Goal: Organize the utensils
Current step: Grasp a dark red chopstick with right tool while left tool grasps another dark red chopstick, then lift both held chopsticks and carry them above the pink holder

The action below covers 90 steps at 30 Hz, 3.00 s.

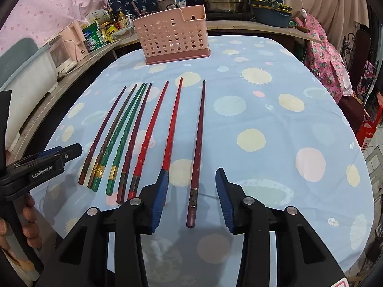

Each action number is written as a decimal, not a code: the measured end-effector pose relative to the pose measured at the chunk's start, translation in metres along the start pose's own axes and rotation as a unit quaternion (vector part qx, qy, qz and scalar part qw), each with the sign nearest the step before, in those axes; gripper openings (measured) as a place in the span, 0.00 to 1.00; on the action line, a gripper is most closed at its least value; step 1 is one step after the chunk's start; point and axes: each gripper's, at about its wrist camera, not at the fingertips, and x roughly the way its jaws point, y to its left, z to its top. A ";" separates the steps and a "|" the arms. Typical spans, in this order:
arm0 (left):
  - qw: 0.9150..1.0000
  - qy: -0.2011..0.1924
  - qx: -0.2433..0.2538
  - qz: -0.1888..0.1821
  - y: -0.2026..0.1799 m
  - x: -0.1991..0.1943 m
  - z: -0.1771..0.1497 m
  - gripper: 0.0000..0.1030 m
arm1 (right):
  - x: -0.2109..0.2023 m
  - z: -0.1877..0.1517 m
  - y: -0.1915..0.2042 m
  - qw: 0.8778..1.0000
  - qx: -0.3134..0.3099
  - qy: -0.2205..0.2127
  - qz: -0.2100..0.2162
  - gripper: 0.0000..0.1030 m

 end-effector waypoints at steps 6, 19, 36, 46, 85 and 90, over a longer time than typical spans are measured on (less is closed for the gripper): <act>1.000 0.009 0.002 0.000 -0.001 0.004 -0.007 0.53 | 0.006 -0.004 0.002 1.000 -0.003 0.010 0.002 0.27; 1.000 0.025 0.003 0.001 -0.001 0.012 -0.012 0.53 | 0.016 -0.010 -0.003 1.000 0.008 0.026 0.006 0.16; 1.000 0.029 -0.001 -0.004 0.002 0.013 -0.016 0.36 | 0.016 -0.011 -0.004 1.000 0.010 0.024 0.002 0.12; 0.997 0.049 -0.010 -0.052 0.001 0.011 -0.015 0.07 | 0.016 -0.011 -0.007 1.000 0.013 0.025 0.003 0.08; 0.986 -0.136 -0.055 -0.074 0.016 -0.090 0.148 0.07 | -0.073 0.147 -0.042 0.981 0.064 -0.180 0.036 0.07; 0.983 -0.157 -0.053 -0.073 0.010 -0.094 0.179 0.07 | -0.071 0.170 -0.045 0.978 0.073 -0.191 0.046 0.07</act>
